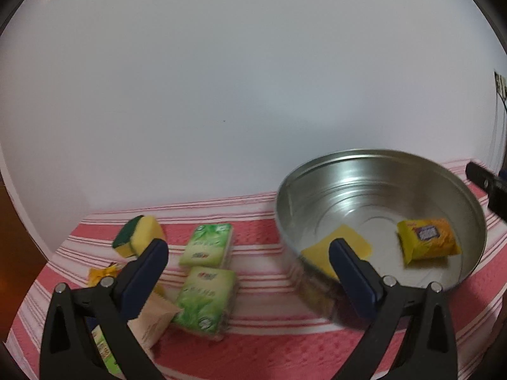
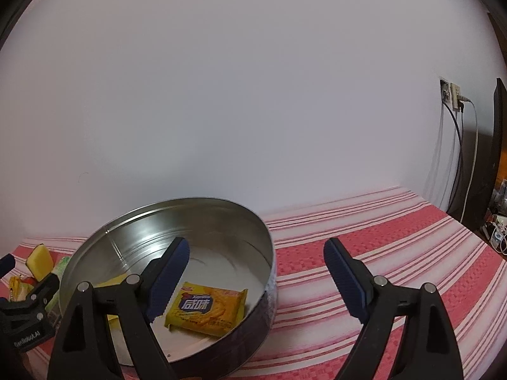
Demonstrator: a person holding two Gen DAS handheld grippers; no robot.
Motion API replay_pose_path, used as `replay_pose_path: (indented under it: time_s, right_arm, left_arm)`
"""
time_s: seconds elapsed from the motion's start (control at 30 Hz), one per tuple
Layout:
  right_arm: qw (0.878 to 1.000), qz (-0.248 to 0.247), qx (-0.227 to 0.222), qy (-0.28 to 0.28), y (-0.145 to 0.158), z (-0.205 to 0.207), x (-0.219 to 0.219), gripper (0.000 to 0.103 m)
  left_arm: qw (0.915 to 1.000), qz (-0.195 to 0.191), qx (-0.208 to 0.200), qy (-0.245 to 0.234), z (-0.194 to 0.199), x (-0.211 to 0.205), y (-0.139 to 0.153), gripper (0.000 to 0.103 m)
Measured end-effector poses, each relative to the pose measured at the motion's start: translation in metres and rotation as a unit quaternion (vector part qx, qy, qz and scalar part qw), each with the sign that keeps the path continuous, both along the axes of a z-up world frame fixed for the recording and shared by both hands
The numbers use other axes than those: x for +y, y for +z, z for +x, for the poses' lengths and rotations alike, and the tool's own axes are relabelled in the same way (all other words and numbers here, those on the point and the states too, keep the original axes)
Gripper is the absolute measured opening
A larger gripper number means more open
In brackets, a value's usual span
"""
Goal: Organize objects
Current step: 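Drop the sponge and cracker packet into the silver tin with both grippers, then withdraw both grippers from the tin back toward the pile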
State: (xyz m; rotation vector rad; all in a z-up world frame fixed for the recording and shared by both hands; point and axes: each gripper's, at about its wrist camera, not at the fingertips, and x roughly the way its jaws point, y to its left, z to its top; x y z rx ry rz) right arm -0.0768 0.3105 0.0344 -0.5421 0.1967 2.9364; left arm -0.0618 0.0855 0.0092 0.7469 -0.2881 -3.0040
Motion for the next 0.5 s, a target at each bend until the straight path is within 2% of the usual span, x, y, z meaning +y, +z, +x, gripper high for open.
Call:
replay_pose_path:
  time_s: [0.27,0.5]
  right_arm:
    - [1.0,0.02,0.011,-0.016,0.001,0.008,-0.014,0.088]
    - [1.0,0.023,0.002,-0.017,-0.004,0.012,-0.029,0.088]
  left_arm:
    - [0.9999,-0.007,0.008,0.008,0.016,-0.017,-0.002,0.103]
    - [0.9998,0.0,0.001,0.017,0.026,-0.036,-0.003,0.103]
